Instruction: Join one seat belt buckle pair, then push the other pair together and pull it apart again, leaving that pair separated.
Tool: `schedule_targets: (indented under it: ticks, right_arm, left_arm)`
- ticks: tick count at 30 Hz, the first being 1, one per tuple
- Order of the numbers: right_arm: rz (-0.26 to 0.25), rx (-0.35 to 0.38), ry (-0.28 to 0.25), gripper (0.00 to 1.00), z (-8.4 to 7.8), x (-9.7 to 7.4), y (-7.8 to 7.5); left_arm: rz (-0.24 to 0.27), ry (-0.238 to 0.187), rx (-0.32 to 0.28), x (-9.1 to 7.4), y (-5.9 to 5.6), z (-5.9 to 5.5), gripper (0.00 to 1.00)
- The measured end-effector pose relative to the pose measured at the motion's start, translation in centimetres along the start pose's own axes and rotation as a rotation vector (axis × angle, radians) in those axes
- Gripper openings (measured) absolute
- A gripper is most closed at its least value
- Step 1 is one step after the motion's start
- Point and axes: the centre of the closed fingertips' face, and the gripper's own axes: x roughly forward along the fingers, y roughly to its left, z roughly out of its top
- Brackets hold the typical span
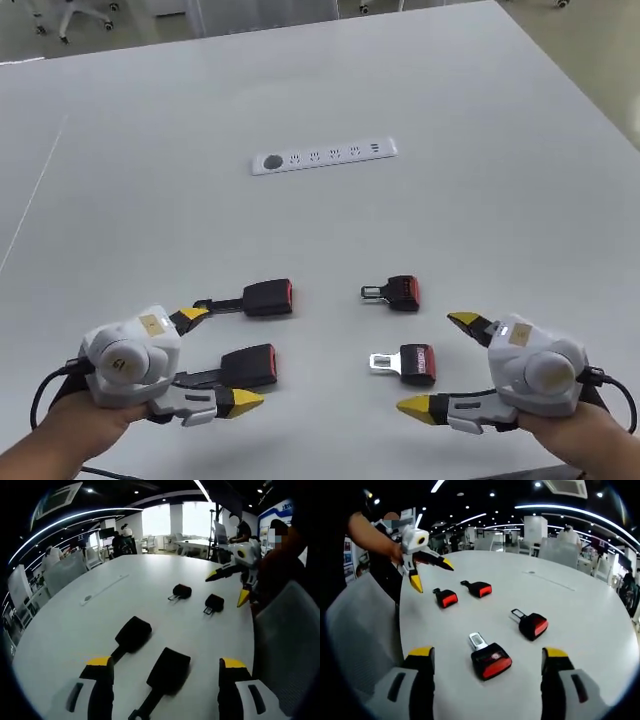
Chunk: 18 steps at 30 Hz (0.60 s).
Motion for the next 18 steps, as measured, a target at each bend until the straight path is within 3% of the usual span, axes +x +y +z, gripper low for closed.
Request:
schedule_targets:
  ticks: [12, 18]
  right_arm:
    - [0.054, -0.017, 0.057, 0.82, -0.7, 1.2, -0.7]
    - [0.093, -0.039, 0.082, 0.8, -0.9, 1.8, -0.5]
  left_arm:
    - [-0.065, 0.046, 0.044, 1.7, 0.1, -0.6, 0.84]
    - [-0.108, 0.086, 0.088, 2.3, -0.4, -1.5, 0.78]
